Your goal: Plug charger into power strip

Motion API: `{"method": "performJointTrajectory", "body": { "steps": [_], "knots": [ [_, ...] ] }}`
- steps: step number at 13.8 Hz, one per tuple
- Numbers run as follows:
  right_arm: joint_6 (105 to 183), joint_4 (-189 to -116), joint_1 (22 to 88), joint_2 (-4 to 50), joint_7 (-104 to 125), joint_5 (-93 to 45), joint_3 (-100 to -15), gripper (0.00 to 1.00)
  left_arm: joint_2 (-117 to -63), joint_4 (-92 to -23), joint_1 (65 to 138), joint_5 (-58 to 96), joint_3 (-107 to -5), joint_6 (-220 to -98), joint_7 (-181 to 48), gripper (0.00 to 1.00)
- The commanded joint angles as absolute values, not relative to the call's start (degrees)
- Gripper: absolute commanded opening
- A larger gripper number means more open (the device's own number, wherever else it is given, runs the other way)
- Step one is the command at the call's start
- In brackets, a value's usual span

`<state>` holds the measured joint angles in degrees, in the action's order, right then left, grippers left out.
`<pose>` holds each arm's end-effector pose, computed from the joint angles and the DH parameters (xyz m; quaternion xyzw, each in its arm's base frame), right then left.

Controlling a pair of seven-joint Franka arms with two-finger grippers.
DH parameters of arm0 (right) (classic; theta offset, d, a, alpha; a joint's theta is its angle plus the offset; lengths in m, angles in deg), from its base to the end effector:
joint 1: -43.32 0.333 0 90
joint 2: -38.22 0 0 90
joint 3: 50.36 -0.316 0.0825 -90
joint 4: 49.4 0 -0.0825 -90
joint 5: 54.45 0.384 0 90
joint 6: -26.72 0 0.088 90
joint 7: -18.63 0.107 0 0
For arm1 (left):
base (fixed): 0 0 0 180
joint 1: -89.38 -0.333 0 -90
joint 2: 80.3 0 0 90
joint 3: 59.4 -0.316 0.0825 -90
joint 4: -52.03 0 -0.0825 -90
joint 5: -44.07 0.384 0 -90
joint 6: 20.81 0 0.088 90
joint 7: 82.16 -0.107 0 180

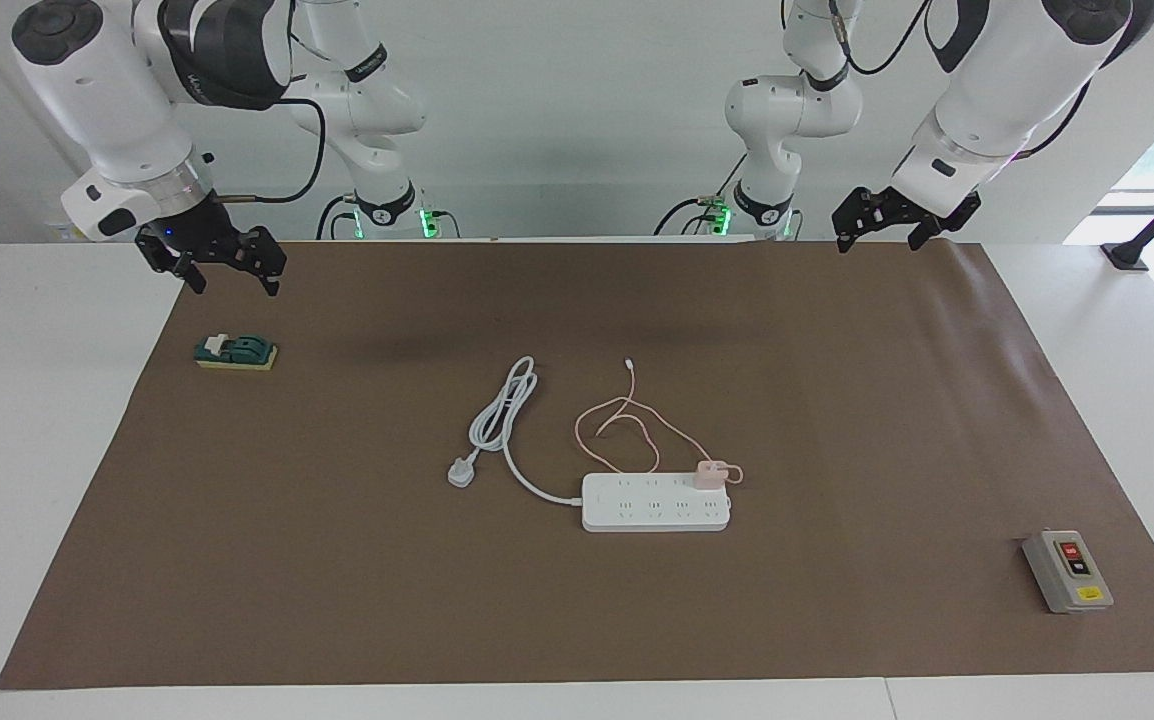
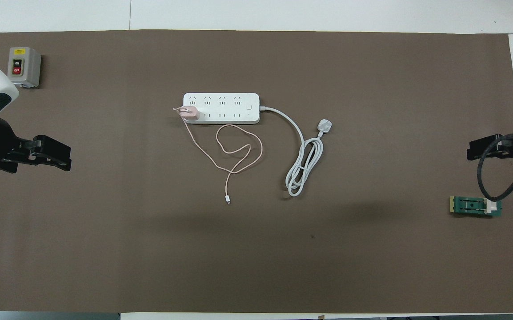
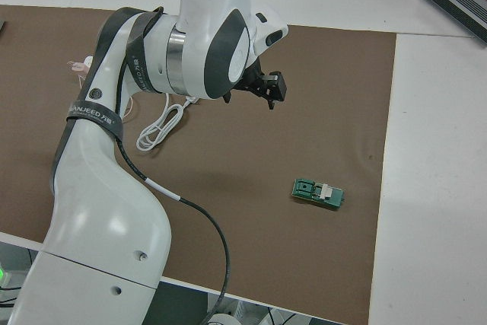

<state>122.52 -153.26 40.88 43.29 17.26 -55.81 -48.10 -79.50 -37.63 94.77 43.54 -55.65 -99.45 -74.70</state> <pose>0.5266 -0.0464 0.5664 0.9992 -0.0274 -0.0266 0.0086 0.5211 -0.0852 0.6193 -0.9959 0.0151 0.0887 0.0088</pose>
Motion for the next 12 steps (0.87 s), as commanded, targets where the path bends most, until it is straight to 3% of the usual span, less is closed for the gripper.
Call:
{"method": "performJointTrajectory", "body": {
  "steps": [1,12],
  "knots": [
    [121.64,-152.94,40.42,43.49,16.35,-56.21,-48.52,1.0,-80.56,-36.83,93.42,44.95,-55.71,-98.51,-74.51,1.0],
    [121.64,-152.94,40.42,43.49,16.35,-56.21,-48.52,1.0,-79.68,-38.23,90.43,45.04,-55.97,-101.84,-82.43,1.0]
  ]
}}
